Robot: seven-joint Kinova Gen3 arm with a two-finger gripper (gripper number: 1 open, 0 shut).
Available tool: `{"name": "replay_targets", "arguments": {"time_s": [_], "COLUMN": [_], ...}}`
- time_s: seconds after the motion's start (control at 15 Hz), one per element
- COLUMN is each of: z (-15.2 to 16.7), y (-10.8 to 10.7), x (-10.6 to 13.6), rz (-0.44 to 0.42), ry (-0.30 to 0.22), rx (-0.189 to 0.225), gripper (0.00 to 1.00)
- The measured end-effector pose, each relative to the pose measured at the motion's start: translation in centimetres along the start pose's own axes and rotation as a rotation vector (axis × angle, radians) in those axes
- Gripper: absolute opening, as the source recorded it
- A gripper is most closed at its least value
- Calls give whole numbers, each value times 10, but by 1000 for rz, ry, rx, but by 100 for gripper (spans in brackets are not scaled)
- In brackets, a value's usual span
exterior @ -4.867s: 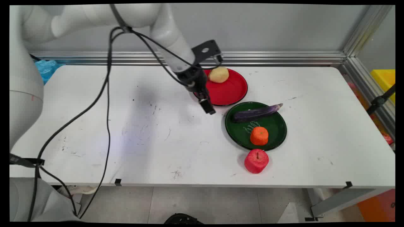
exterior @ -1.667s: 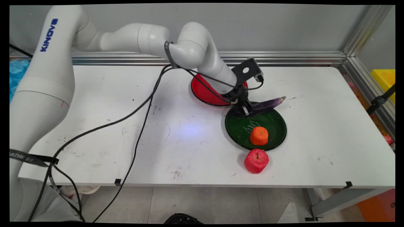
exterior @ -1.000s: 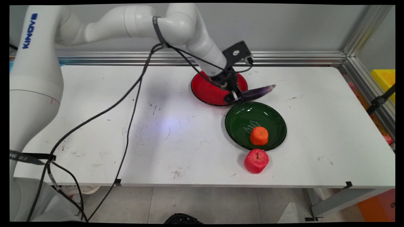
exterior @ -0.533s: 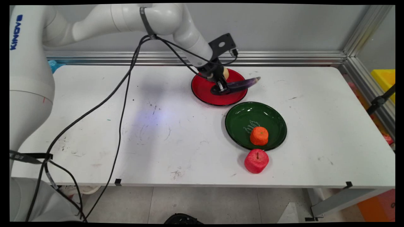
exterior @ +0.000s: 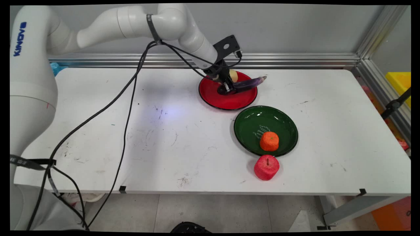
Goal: Place the picked object on the red plate
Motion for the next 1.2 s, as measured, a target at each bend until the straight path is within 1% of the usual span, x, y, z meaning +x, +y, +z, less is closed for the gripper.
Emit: {"name": "replay_targets", "arguments": {"time_s": [0.2,0.47,1.0,1.07,1.2], "z": [10,20,33,34,35], "y": [-9,-17,-18,-18,-18], "x": [-1,-3,-8,-7,-8], "rz": [5,9,-9,-11,-13], "ry": [21,36,45,47,49], "rx": [14,24,0,-3,-8], "gripper": [0,0,0,100,100]}}
